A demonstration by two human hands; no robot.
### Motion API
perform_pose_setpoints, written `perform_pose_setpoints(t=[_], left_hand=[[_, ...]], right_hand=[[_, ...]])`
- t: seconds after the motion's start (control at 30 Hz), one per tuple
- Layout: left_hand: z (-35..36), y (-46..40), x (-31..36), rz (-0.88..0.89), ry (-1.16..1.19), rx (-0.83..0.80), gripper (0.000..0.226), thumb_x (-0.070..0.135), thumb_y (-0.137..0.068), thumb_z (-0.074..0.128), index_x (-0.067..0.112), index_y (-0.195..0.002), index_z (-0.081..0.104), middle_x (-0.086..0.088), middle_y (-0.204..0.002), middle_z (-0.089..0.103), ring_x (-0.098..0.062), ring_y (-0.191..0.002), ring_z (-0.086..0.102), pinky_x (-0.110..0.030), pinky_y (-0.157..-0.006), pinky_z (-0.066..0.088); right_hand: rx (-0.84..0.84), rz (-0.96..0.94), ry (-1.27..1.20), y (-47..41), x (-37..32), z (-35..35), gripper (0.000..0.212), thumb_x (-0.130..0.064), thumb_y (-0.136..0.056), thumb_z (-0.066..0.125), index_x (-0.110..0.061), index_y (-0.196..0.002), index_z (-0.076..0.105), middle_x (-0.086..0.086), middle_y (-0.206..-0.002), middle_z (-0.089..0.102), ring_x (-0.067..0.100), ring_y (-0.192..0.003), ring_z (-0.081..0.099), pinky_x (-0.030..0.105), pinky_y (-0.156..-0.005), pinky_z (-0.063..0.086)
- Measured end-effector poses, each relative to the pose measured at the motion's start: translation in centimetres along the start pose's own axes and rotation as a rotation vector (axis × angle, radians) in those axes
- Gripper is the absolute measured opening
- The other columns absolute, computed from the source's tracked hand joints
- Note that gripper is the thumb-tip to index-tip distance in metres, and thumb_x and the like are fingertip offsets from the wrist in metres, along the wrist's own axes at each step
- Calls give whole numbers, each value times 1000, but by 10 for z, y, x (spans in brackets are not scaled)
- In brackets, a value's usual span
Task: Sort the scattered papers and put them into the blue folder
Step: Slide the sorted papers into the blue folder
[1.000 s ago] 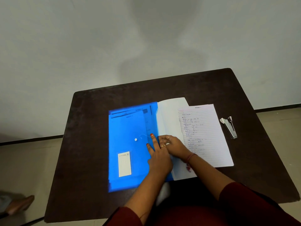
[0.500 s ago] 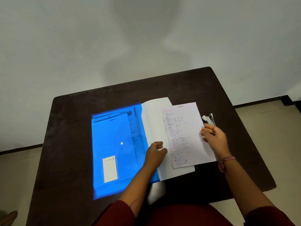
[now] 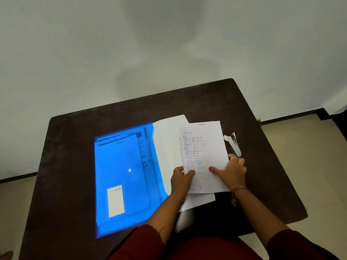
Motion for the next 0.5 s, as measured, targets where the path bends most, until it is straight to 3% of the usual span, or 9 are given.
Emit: perform_pose_setpoints(t=[0.13, 0.27, 0.37, 0.5], left_hand=[[10, -1, -2, 38, -89, -45, 28, 19, -92, 50, 9, -118, 53, -9, -119, 61, -24, -104, 59, -38, -92, 50], [11, 1, -5, 71, -80, -45, 28, 15, -97, 42, 10, -123, 49, -6, -119, 57, -22, -105, 56, -34, -91, 48], [5, 1, -6, 106, -37, -37, 28, 14, -99, 42, 12, -125, 49, -1, -116, 54, -19, -104, 54, -31, -89, 45], [-6, 1, -8, 147, 98, -35, 24, 17, -98, 47, 18, -122, 52, 0, -118, 61, -18, -107, 59, -35, -95, 48]], right_hand=[[-36, 0, -31, -5, 3, -1, 84, -41, -64, 84, -9, -130, 43, 14, -130, 37, 36, -114, 46, 41, -98, 41], [-75, -30, -34, -6, 9, -1, 77, -45, -66, 82, -7, -123, 48, 13, -126, 41, 32, -114, 47, 39, -98, 41], [-105, -8, -234, -4, 11, 1, 66, -43, -72, 79, -8, -120, 50, 11, -123, 45, 28, -114, 48, 41, -100, 43], [-157, 23, -618, 0, 12, 2, 51, -33, -78, 76, -10, -116, 52, 8, -113, 63, 21, -98, 62, 40, -85, 54]])
Point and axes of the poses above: each hand's wrist, its own y-axis away from the middle knuckle, its own z-axis out of the palm, x = y × z, the point moved 2 cm from there along -y, towards the middle knuckle
